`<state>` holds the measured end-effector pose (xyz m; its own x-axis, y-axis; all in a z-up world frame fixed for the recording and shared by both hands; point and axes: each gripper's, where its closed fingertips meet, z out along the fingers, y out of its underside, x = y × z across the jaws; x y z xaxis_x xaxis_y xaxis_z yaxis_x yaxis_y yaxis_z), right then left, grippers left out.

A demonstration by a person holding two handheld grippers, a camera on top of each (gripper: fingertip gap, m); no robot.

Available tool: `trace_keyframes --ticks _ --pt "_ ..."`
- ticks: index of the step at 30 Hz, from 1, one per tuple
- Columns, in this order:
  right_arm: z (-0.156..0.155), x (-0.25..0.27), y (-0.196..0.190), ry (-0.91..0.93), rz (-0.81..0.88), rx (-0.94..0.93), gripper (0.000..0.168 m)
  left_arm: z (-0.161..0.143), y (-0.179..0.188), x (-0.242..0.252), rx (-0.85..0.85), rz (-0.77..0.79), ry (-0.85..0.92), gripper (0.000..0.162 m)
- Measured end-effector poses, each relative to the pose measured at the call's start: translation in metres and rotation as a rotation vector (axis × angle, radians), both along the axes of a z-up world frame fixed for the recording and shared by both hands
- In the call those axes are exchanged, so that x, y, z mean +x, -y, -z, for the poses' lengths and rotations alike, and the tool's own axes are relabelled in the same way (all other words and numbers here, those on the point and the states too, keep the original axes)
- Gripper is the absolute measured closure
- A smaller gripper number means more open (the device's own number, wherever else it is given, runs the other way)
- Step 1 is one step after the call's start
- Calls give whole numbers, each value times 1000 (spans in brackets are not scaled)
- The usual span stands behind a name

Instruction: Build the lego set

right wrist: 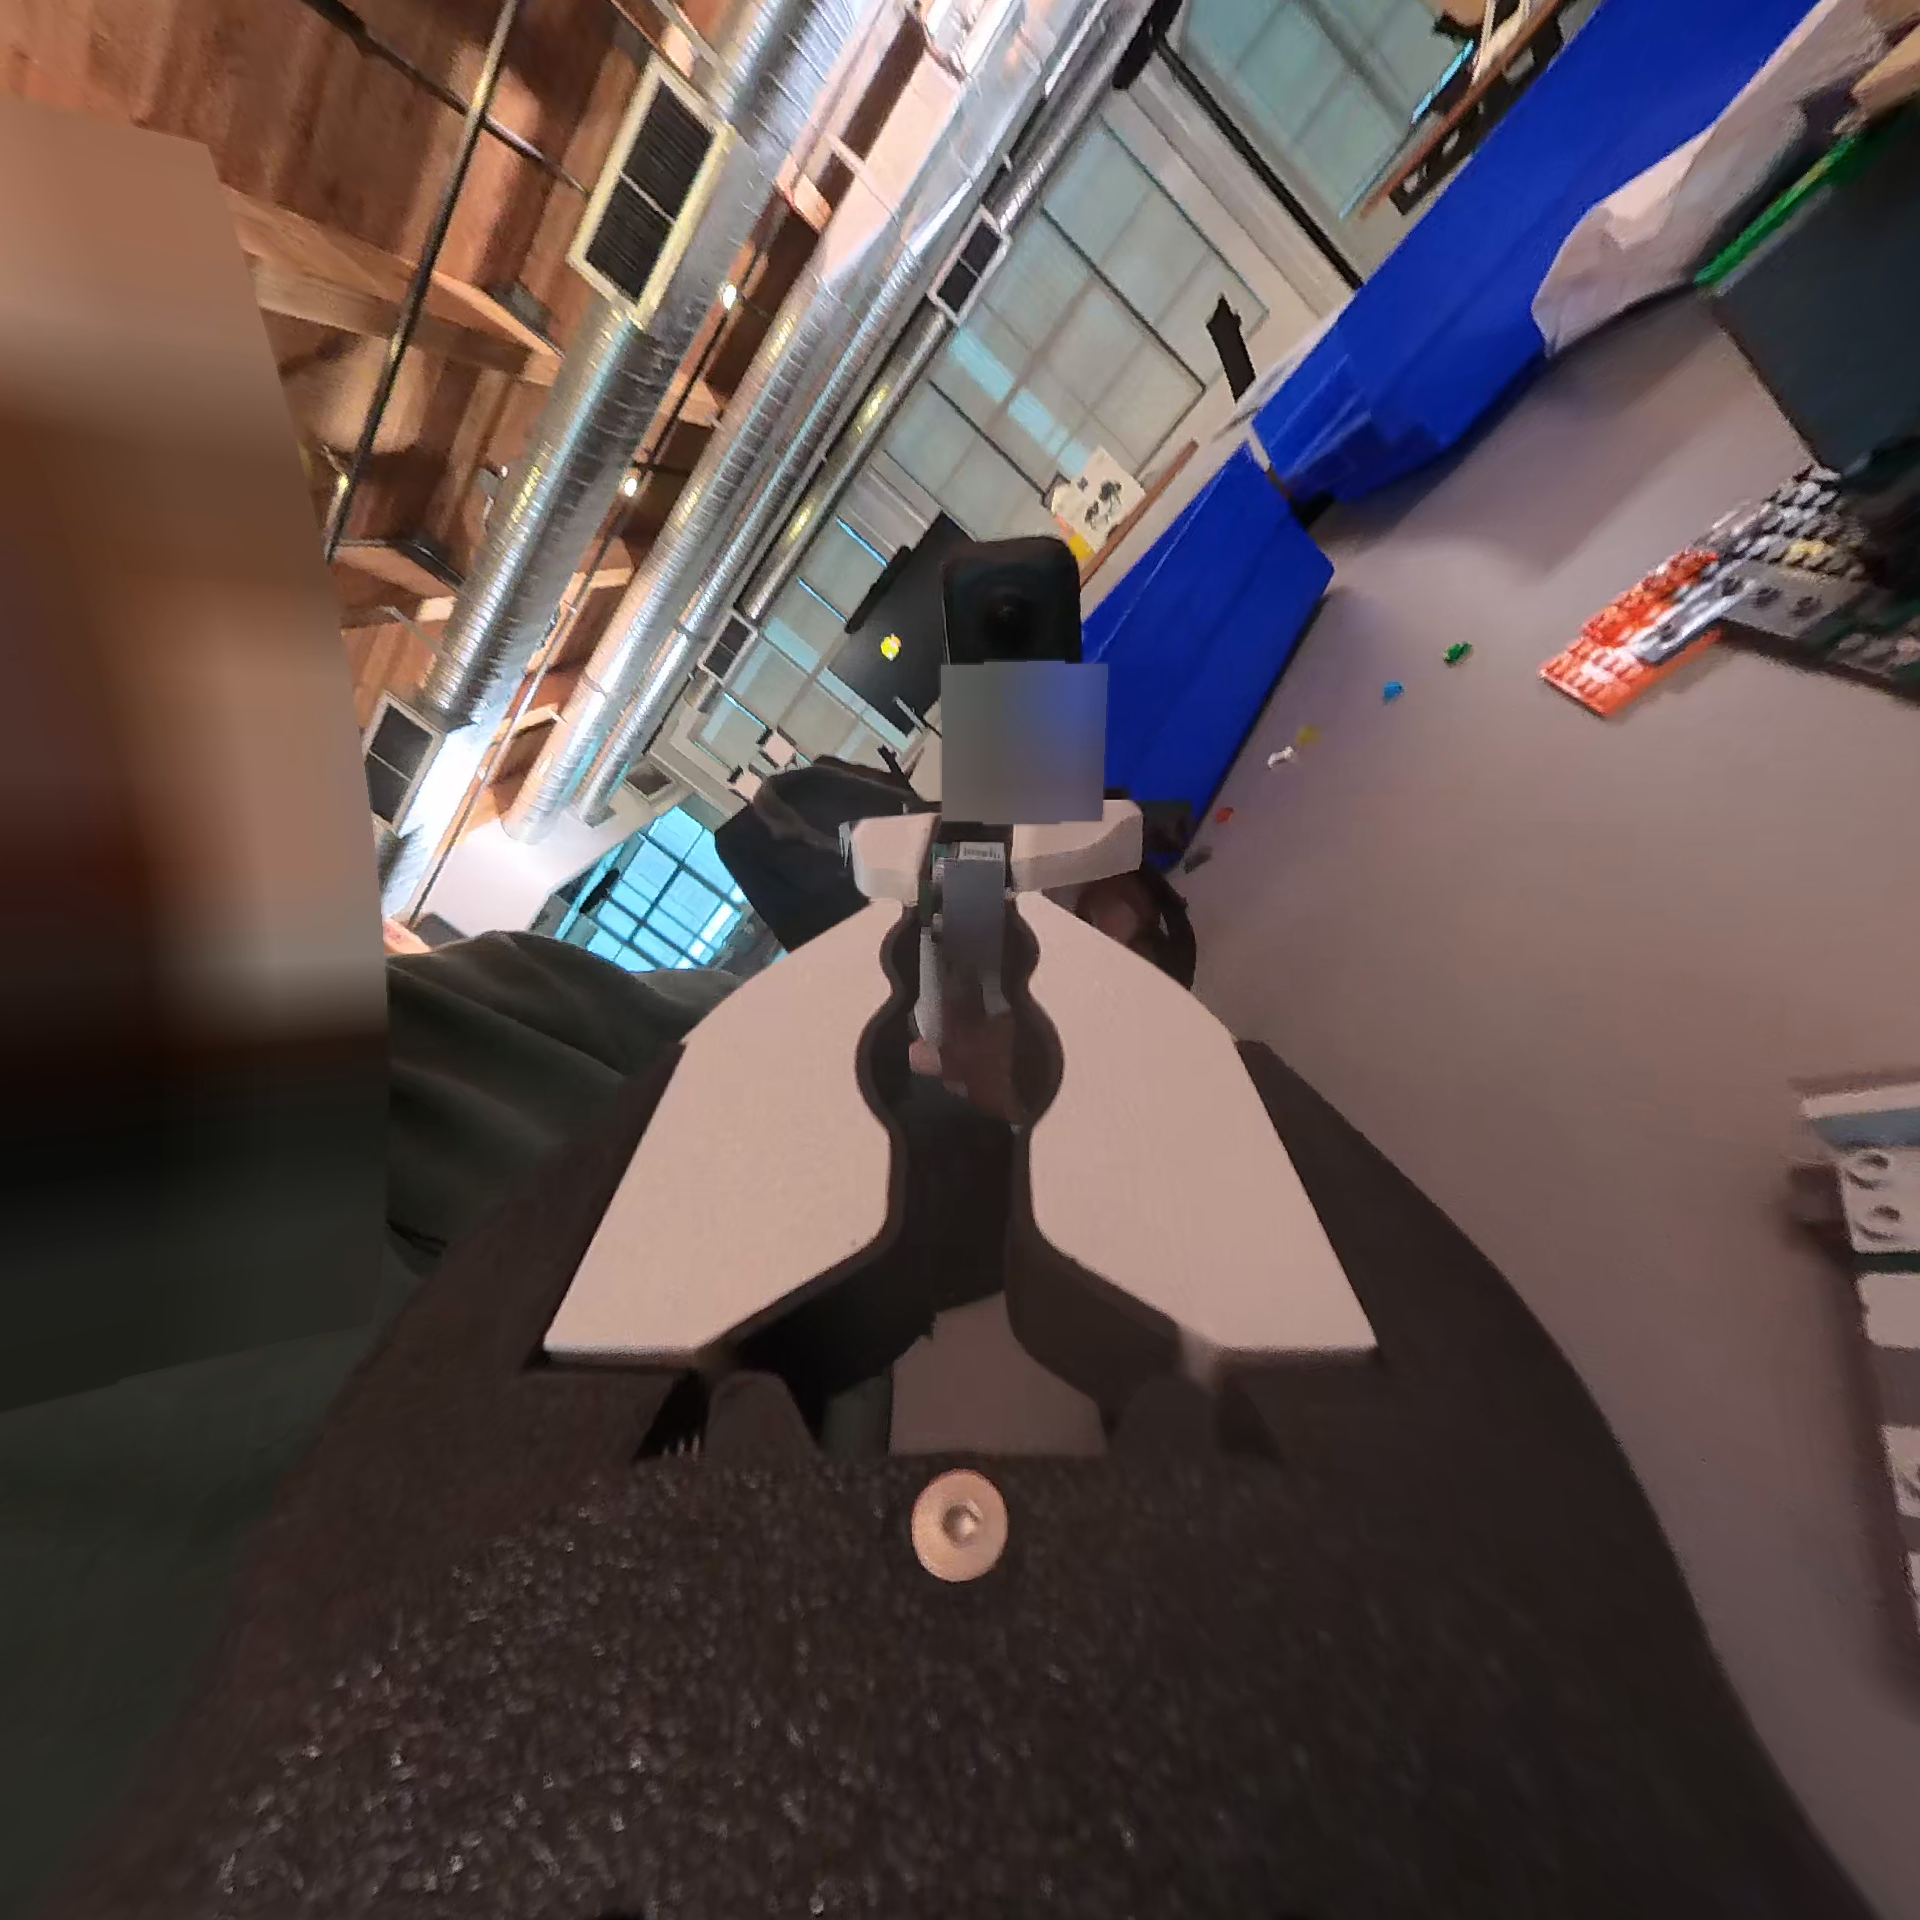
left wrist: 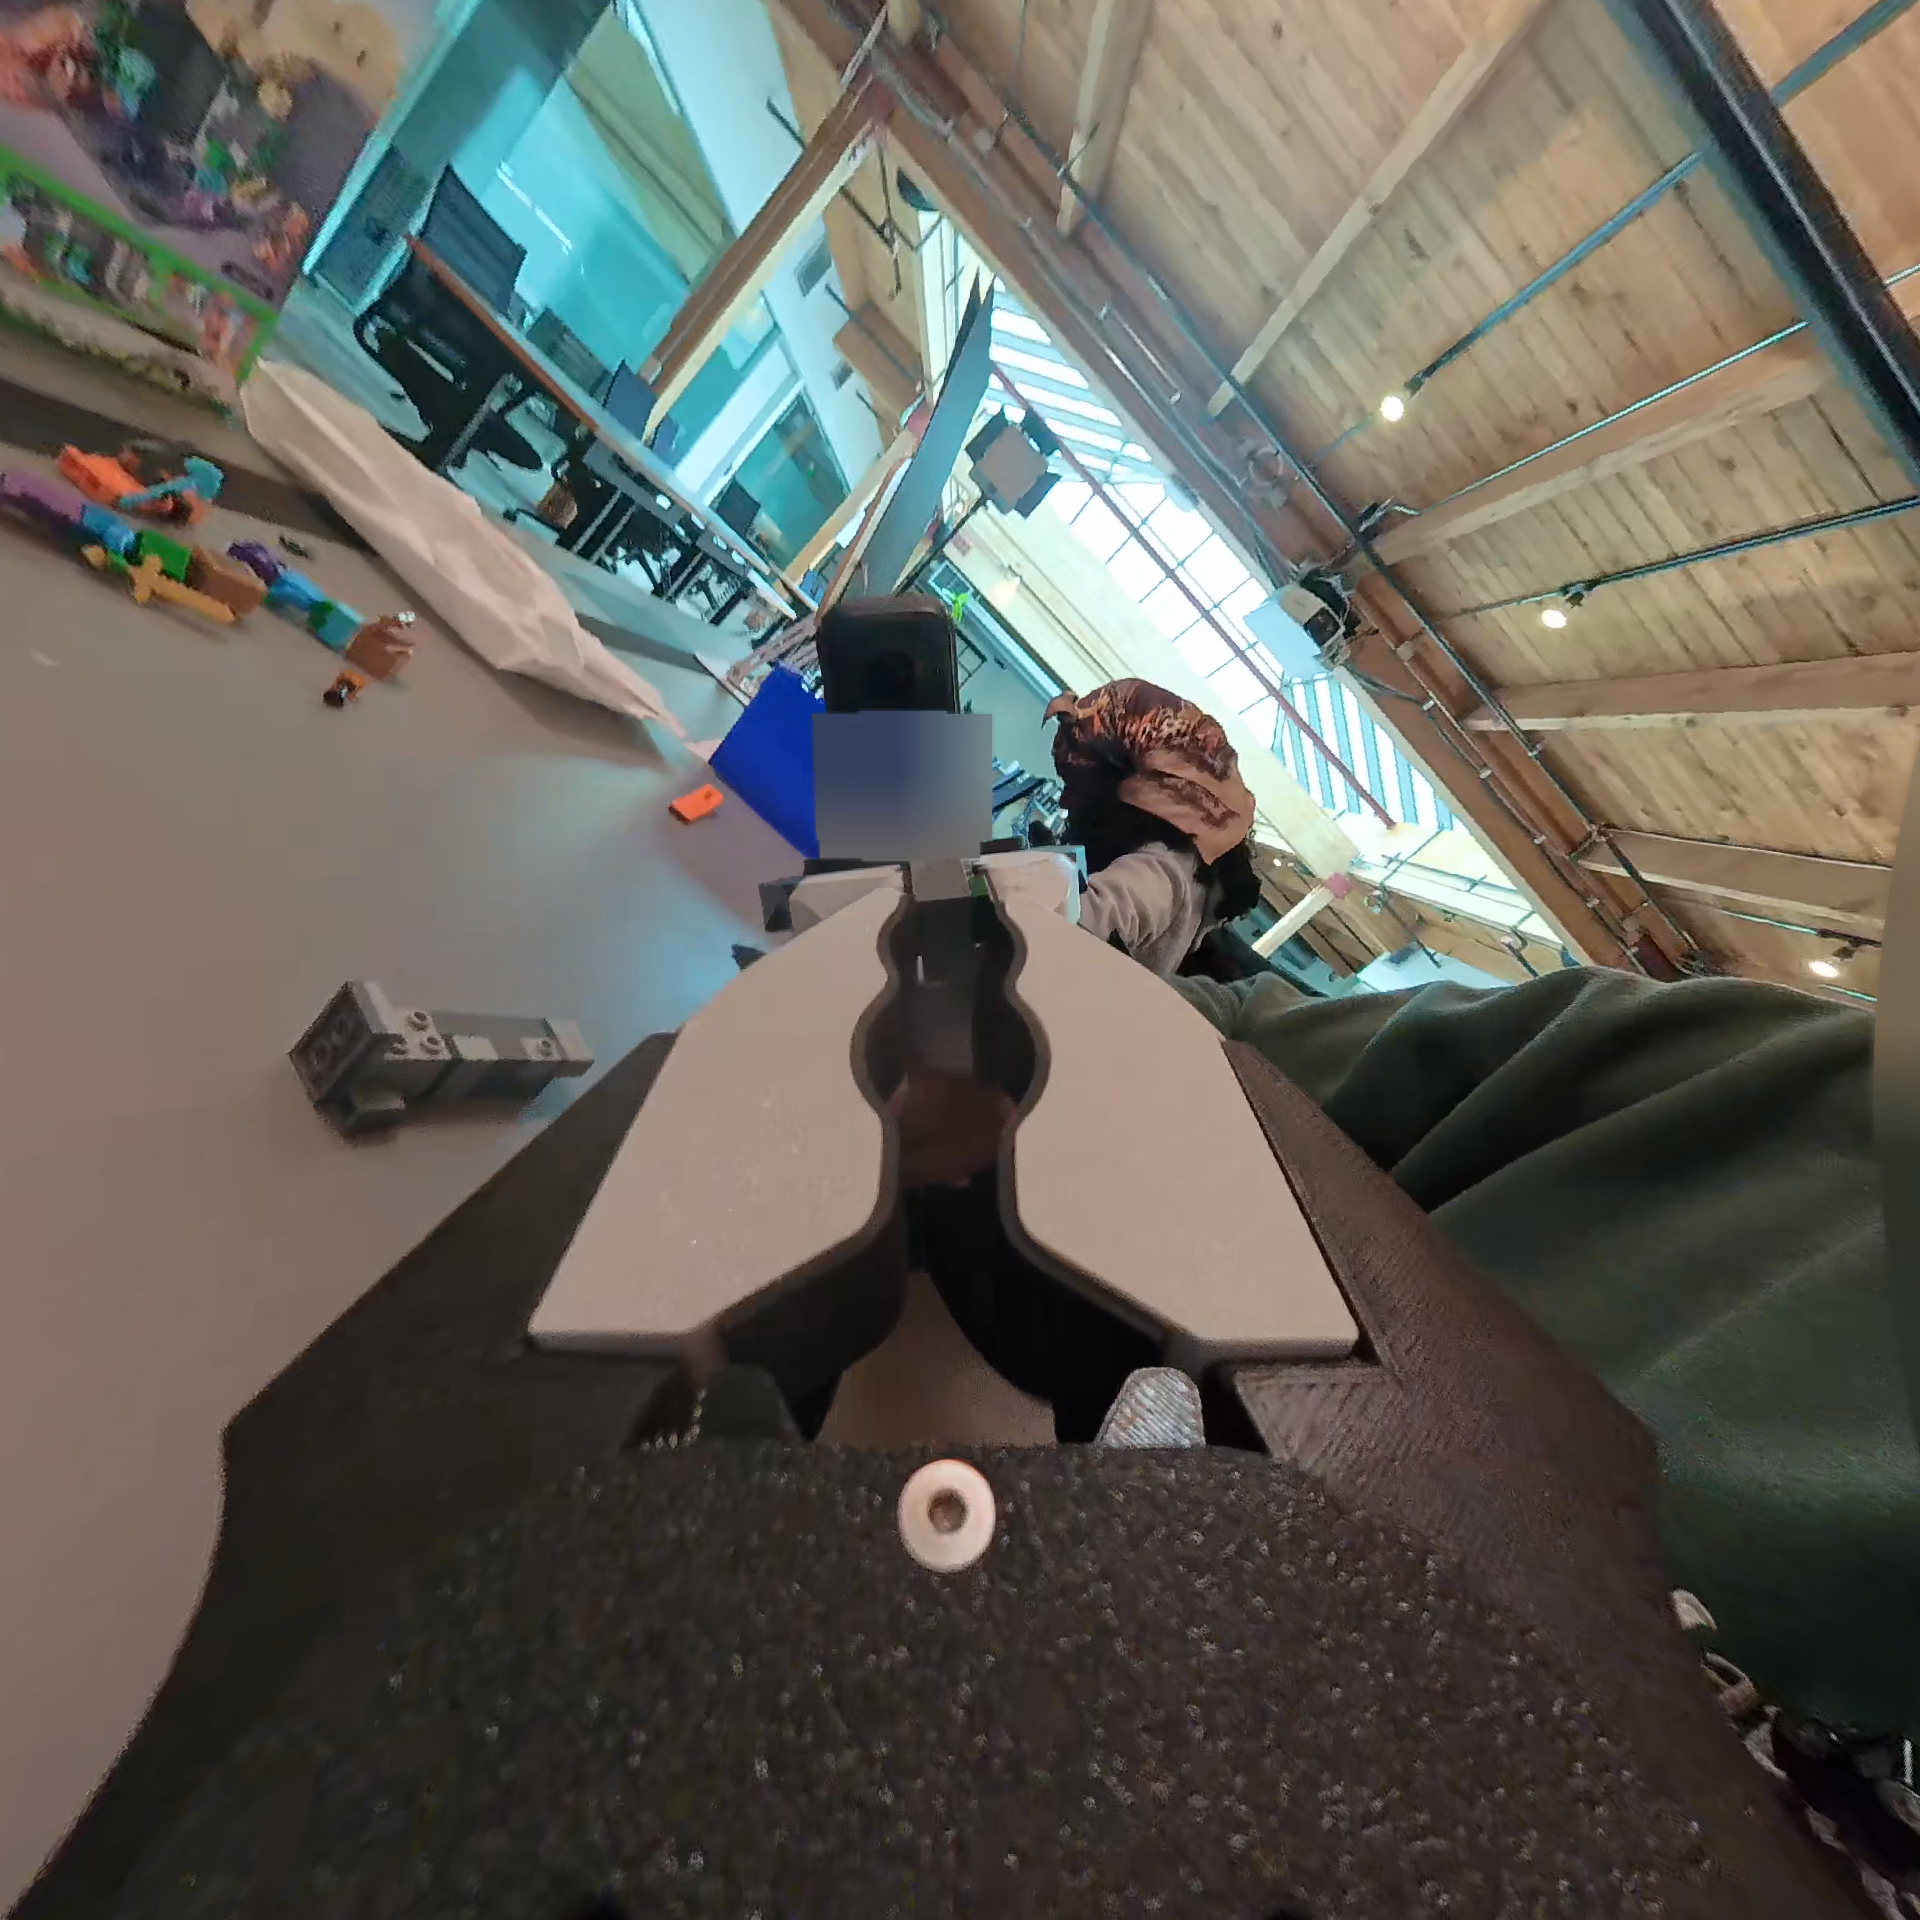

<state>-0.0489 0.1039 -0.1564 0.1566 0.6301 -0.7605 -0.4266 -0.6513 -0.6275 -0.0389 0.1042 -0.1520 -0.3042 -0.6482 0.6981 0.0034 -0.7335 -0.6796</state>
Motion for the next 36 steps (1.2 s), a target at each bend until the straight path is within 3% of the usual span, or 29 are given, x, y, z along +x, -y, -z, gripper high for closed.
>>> trace_keyframes --ticks 19,36 --pt "-17 -1 1 -101 94 59 154 -15 3 -4 90 -82 75 149" --pt "-13 -3 9 39 56 129 154 -14 10 -4 145 -31 64 149"
